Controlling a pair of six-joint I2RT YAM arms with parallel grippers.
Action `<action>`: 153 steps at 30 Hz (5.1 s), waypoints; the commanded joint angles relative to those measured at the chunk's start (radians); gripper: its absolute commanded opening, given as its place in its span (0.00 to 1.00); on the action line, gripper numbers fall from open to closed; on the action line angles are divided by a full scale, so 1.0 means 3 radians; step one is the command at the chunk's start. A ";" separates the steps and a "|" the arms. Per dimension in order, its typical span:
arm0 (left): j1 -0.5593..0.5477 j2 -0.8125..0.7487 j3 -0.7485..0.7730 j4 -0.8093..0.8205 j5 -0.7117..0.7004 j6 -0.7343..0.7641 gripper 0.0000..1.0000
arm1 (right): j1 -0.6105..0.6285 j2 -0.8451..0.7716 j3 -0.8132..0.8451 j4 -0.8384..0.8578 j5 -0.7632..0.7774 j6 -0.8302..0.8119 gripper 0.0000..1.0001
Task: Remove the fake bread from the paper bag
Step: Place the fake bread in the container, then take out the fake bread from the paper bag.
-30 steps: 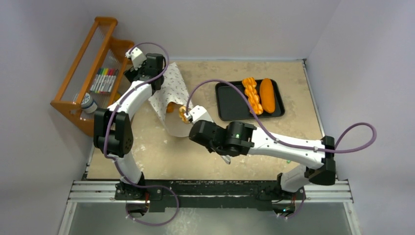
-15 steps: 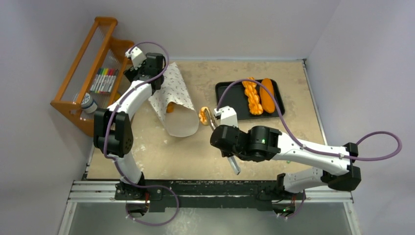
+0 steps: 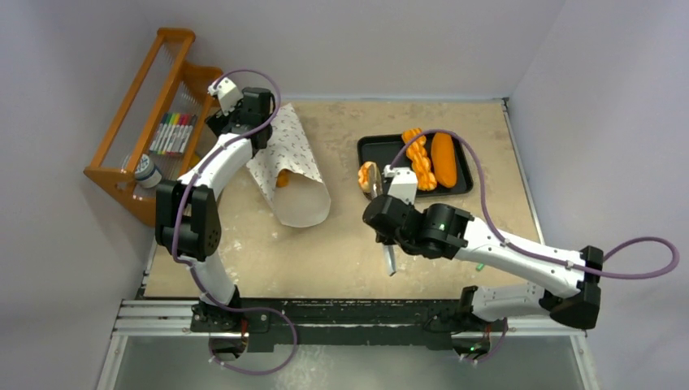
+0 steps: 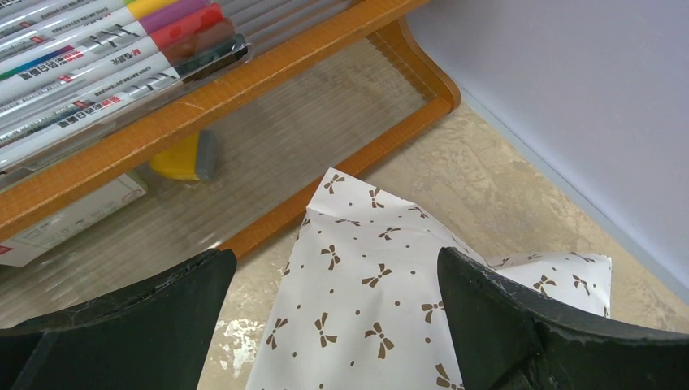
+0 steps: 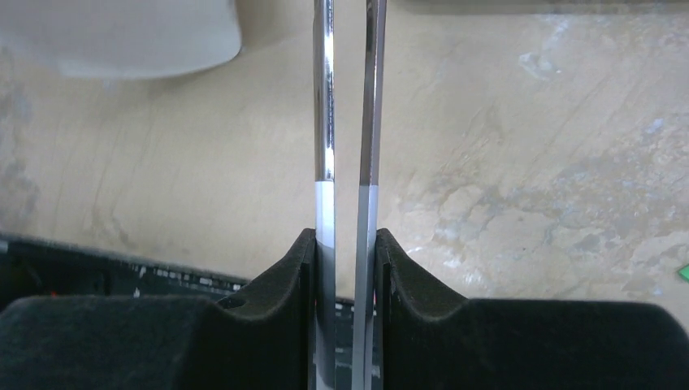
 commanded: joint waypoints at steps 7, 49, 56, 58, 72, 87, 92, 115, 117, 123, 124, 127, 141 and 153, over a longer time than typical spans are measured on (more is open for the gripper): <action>0.0024 -0.0077 0.0089 0.0127 -0.0001 -0.0028 1.00 | -0.0893 -0.0247 -0.0413 0.1425 -0.0004 -0.0531 0.09; 0.0024 -0.0145 -0.0034 0.0178 0.0020 -0.0054 1.00 | -0.2491 0.0874 -0.1355 0.3734 -0.2132 -0.0394 0.24; 0.0024 -0.0137 -0.0041 0.0183 0.0023 -0.0048 1.00 | -0.2512 0.0897 -0.1395 0.3652 -0.2129 -0.0374 0.45; 0.0024 -0.0138 -0.0043 0.0184 0.0019 -0.0048 1.00 | -0.2519 0.0894 -0.1401 0.3626 -0.2120 -0.0373 0.45; 0.0024 -0.0144 -0.0060 0.0188 0.0052 -0.0071 1.00 | -0.2554 0.0529 -0.1528 0.3387 -0.1923 -0.0380 0.46; 0.0019 -0.0144 -0.0085 0.0193 0.0096 -0.0129 1.00 | -0.2556 0.0191 -0.1663 0.3164 -0.1862 -0.0316 0.45; 0.0014 -0.0154 -0.0085 0.0193 0.0101 -0.0135 1.00 | -0.2553 0.0131 -0.1647 0.3086 -0.1846 -0.0296 0.45; -0.0014 -0.0122 -0.0095 0.0228 0.0131 -0.0181 1.00 | -0.2553 -0.0198 -0.1684 0.2746 -0.1679 -0.0218 0.44; -0.0012 -0.0124 -0.0099 0.0233 0.0127 -0.0181 1.00 | -0.2554 -0.0213 -0.1680 0.2727 -0.1661 -0.0215 0.44; -0.0016 -0.0129 -0.0106 0.0240 0.0122 -0.0181 1.00 | -0.2553 -0.0264 -0.1611 0.2726 -0.1492 -0.0296 0.43; -0.0015 -0.0125 -0.0106 0.0239 0.0122 -0.0184 1.00 | -0.2554 -0.0283 -0.1602 0.2714 -0.1478 -0.0309 0.43; -0.0013 -0.0129 -0.0104 0.0237 0.0111 -0.0171 1.00 | -0.2550 -0.0352 -0.1558 0.2665 -0.1453 -0.0372 0.42; -0.0014 -0.0125 -0.0045 0.0151 -0.0018 -0.0051 1.00 | -0.1404 -0.0446 -0.0913 0.2151 -0.0624 -0.0829 0.41; -0.0012 -0.0035 0.0107 0.0043 -0.0047 0.0023 1.00 | -0.0449 -0.0697 -0.0595 0.1627 -0.0455 -0.0853 0.39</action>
